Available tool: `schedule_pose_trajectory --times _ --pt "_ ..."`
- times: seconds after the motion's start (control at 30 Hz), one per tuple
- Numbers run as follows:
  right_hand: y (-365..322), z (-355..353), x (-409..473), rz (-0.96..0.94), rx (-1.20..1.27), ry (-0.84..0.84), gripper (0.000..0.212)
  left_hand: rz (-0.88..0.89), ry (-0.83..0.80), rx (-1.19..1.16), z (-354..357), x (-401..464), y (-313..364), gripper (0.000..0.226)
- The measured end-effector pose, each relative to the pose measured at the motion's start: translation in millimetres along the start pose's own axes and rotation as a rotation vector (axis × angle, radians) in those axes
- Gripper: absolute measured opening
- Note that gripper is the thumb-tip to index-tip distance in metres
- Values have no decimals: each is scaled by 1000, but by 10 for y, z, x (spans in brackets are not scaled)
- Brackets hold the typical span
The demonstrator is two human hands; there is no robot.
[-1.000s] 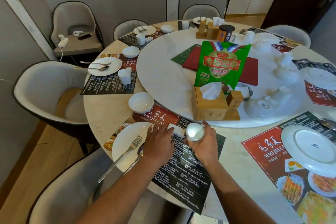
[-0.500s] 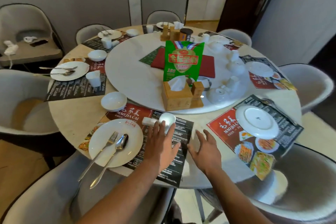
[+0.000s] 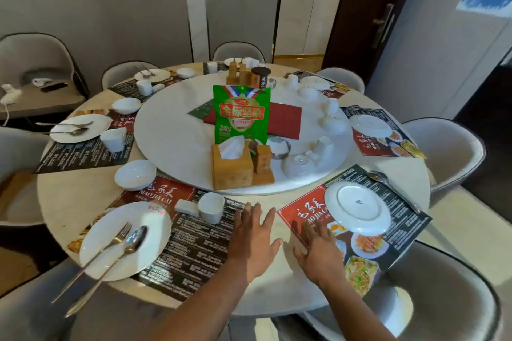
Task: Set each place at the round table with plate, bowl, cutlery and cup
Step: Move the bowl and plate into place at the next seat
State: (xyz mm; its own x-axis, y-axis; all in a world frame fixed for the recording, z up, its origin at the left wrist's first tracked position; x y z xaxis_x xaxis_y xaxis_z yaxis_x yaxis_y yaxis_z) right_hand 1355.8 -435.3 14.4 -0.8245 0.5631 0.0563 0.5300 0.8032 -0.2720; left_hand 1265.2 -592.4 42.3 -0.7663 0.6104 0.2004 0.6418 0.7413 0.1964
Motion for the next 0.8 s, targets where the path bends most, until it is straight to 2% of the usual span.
schedule_pose_trajectory --times 0.2,0.4,0.67,0.8 --pt "592 -109 352 -19 -61 -30 73 -83 -39 3 306 247 562 70" --pt "870 -270 669 -35 -59 -53 73 -56 -60 44 403 560 904 71" --pt "879 -227 1138 -73 -144 -111 76 22 -35 177 546 1315 776 72" --pt "821 -144 1431 -94 -181 -142 75 97 -63 254 713 1760 618 84"
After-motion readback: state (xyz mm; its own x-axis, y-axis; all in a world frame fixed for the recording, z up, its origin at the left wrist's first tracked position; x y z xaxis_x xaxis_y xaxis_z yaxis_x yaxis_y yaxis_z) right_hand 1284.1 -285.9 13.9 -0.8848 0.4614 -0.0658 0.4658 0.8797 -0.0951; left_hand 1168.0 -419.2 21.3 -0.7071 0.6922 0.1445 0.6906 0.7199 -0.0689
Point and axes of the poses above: each hand's wrist, its own x-axis towards the middle knuckle, its own z-axis out of the palm, y = z × x, the point moved 1 cm from there along x, towards the middle knuckle, and after that the axes turned 9 degrees about y, right-handed, at the moved point
